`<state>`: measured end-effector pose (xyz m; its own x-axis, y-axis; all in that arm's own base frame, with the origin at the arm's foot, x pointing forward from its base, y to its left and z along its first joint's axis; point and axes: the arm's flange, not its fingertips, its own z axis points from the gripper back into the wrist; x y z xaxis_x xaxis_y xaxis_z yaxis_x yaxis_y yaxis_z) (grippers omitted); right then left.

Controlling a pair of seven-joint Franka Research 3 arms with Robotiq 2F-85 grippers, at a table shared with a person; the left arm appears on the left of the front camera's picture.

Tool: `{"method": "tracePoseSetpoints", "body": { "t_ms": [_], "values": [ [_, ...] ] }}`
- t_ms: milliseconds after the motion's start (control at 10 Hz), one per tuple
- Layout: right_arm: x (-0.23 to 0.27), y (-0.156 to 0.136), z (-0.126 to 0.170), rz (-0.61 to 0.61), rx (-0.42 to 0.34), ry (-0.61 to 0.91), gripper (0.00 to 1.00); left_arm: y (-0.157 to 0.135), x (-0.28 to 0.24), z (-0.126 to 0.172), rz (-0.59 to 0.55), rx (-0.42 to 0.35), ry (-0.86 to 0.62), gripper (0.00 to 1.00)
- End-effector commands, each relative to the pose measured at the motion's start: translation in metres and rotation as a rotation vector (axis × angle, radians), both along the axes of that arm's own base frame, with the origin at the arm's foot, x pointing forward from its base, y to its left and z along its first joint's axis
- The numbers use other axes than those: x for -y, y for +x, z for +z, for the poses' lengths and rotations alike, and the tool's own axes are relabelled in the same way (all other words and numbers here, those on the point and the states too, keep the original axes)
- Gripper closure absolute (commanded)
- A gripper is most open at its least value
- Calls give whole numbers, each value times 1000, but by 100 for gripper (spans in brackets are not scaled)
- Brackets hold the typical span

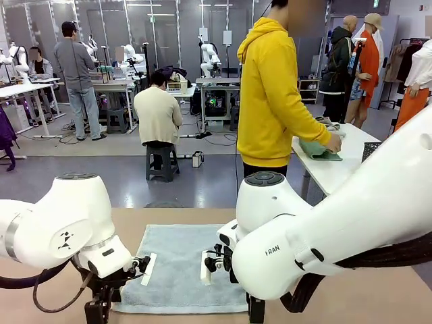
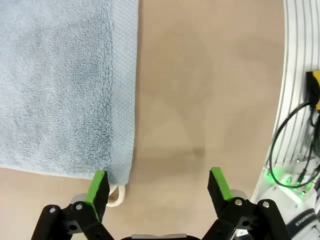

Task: Fold the towels and place them in the basket.
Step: When a person lays out a Towel with hook on the table, fold it in half twice.

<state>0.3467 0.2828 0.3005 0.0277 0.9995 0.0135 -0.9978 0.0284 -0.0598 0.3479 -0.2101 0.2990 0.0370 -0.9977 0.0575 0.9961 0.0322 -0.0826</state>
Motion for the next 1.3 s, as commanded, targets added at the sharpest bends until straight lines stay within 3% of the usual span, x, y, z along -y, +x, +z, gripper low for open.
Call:
{"method": "tracePoseSetpoints", "body": {
  "t_ms": [0,300,400,600,700,800,900,1100,1200],
  "values": [
    [-8,3,-10,-22,6,-3,0,-27,-13,-13,12,26,-33,0],
    [-8,7,-16,-38,-9,0,0,-27,-14,-14,17,12,-35,0],
    [-8,7,-17,-37,-15,0,7,-27,-16,-14,19,13,-39,0],
    [-4,8,-22,-43,-27,-1,42,-27,-13,-14,5,2,-47,21],
    [-2,9,-22,-48,-29,-4,81,-27,-15,-14,-1,0,-49,46],
    [-1,9,-21,-58,-27,10,100,-27,-15,-13,2,0,-46,81],
    [-1,9,-19,-56,-24,12,100,-27,-18,-13,2,-1,-47,100],
    [-2,8,-16,-48,-19,4,96,-28,-15,-10,-4,2,-45,100],
    [-2,8,-15,-48,-20,-1,100,-28,-16,-9,-2,3,-42,100]
  ]
}}
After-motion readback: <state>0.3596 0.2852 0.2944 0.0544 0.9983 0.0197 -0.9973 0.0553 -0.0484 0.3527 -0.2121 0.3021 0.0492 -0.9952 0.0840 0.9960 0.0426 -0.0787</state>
